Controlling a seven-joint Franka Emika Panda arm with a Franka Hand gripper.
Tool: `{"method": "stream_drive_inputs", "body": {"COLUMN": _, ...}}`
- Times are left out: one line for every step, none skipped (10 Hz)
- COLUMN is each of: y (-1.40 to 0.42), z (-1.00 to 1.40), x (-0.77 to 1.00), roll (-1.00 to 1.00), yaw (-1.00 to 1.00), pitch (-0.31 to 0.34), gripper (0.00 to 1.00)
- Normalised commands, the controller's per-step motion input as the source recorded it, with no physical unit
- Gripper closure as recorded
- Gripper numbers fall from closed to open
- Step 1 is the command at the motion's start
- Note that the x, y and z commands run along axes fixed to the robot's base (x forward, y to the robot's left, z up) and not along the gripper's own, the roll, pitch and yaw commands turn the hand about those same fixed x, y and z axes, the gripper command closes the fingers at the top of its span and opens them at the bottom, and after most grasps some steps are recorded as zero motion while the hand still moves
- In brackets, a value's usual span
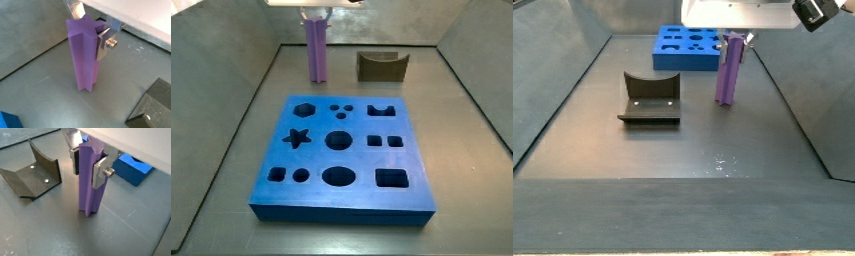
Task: Pick up the star object. Move up. Move to above the board. Insert the star object.
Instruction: Pick up the star object, then move up.
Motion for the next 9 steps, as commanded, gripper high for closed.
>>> {"method": "stream_drive_inputs", "body": {"y": 0.00, "z": 0.00, "x": 0.00, "roll": 0.00, "yaw": 0.00, "pitch": 0.000, "gripper": 1.00}}
{"method": "stream_drive_inputs", "body": {"y": 0.00, "z": 0.00, "x": 0.00, "roll": 0.00, "yaw": 0.00, "pitch": 0.000, "gripper": 1.00}}
{"method": "stream_drive_inputs", "body": {"y": 0.00, "z": 0.00, "x": 0.00, "roll": 0.00, "yaw": 0.00, "pitch": 0.000, "gripper": 1.00}}
{"method": "stream_drive_inputs", "body": {"y": 0.00, "z": 0.00, "x": 0.00, "roll": 0.00, "yaw": 0.00, "pitch": 0.000, "gripper": 1.00}}
{"method": "stream_drive_inputs", "body": {"y": 0.00, "z": 0.00, "x": 0.00, "roll": 0.00, "yaw": 0.00, "pitch": 0.000, "gripper": 1.00}}
{"method": "stream_drive_inputs", "body": {"y": 0.00, "z": 0.83, "x": 0.00, "roll": 0.00, "yaw": 0.00, "pitch": 0.000, "gripper": 1.00}}
{"method": "stream_drive_inputs", "body": {"y": -0.05, "z": 0.79, "x": 0.04, "roll": -0.01, "yaw": 0.01, "pitch": -0.033, "gripper": 1.00}}
{"method": "stream_drive_inputs", "body": {"y": -0.05, "z": 0.69, "x": 0.02, "roll": -0.04, "yaw": 0.02, "pitch": -0.014, "gripper": 1.00}}
{"method": "stream_drive_inputs", "body": {"y": -0.03, "z": 0.61, "x": 0.01, "roll": -0.06, "yaw": 0.03, "pitch": -0.002, "gripper": 1.00}}
